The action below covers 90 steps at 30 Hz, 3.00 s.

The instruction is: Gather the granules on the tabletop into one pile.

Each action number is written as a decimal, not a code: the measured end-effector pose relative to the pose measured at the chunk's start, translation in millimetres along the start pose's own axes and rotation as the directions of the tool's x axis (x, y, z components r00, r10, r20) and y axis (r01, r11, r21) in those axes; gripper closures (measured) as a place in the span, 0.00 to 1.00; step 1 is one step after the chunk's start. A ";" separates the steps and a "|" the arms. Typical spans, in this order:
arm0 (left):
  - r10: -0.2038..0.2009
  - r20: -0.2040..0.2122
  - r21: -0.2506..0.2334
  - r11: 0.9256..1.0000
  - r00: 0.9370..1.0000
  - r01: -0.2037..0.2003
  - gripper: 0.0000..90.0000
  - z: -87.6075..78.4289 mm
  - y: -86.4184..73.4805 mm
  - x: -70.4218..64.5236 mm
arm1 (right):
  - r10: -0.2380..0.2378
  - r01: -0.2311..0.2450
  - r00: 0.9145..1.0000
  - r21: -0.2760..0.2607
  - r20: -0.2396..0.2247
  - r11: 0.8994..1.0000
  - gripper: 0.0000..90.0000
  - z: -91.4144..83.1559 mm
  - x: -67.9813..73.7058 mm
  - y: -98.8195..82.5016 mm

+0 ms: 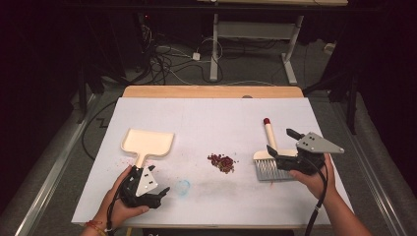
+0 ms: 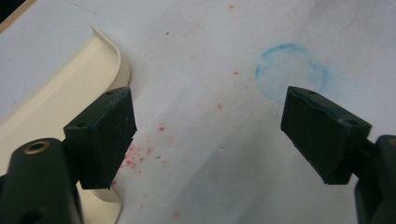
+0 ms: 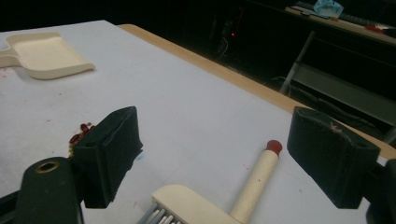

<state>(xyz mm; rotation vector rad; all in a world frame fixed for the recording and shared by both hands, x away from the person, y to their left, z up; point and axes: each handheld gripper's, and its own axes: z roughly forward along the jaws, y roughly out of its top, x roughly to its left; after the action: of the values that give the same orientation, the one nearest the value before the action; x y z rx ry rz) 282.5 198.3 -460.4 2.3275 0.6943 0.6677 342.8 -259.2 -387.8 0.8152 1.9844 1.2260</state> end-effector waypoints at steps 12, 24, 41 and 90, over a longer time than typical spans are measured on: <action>0.000 -0.005 -0.007 1.000 1.000 0.000 0.19 -1.6 -0.1 0.5 | -0.050 0.051 0.999 -0.017 0.019 0.999 0.21 -14.1 12.8 -6.6; 0.001 -0.009 -0.012 1.000 1.000 -0.001 0.19 -2.5 0.8 0.2 | -0.065 0.065 0.998 -0.025 0.020 0.998 0.21 -29.7 20.8 -18.7; 0.012 -0.019 -0.021 1.000 1.000 -0.012 0.19 -2.2 2.9 -0.8 | -0.111 0.111 0.994 0.001 0.015 0.994 0.21 -41.3 27.1 -46.0; 0.034 -0.027 -0.024 0.999 0.999 -0.034 0.19 -4.7 1.6 -4.5 | -0.160 0.160 0.987 0.030 -0.006 0.987 0.21 -38.2 45.7 -58.3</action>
<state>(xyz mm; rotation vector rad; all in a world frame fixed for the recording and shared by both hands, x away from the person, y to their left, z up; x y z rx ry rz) 276.9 196.3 -457.4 2.3164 0.6559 0.7198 276.0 -264.2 -437.4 0.6545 2.0332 1.1077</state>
